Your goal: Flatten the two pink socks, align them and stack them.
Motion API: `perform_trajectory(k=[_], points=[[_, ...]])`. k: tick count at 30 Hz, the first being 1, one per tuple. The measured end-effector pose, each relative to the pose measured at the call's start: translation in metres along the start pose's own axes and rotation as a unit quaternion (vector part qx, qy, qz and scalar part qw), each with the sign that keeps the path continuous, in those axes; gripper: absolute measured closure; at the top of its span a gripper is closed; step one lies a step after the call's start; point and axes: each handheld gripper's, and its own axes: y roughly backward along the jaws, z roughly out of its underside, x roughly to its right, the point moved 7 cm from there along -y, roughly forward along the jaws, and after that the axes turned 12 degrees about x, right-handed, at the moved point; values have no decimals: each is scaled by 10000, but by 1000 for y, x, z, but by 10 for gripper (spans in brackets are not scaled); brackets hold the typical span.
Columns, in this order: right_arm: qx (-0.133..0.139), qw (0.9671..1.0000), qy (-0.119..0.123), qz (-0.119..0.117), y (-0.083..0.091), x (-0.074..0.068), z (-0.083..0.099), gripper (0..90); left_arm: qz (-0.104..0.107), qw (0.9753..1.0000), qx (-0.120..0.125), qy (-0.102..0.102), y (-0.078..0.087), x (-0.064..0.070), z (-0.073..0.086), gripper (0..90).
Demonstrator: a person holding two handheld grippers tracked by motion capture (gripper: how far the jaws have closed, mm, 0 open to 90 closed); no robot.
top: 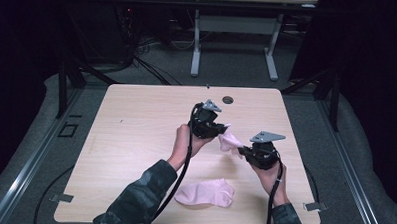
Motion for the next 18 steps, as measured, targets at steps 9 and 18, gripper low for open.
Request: perform_trajectory(k=[9, 18], points=[[-877, 9952, -291, -335, 9, -2, 0, 814, -90, 9999, -40, 140, 6, -1, 28, 868], [-1042, 9914, -751, -261, -25, 13, 33, 597, -458, 9962, -242, 703, 0, -34, 82, 866]])
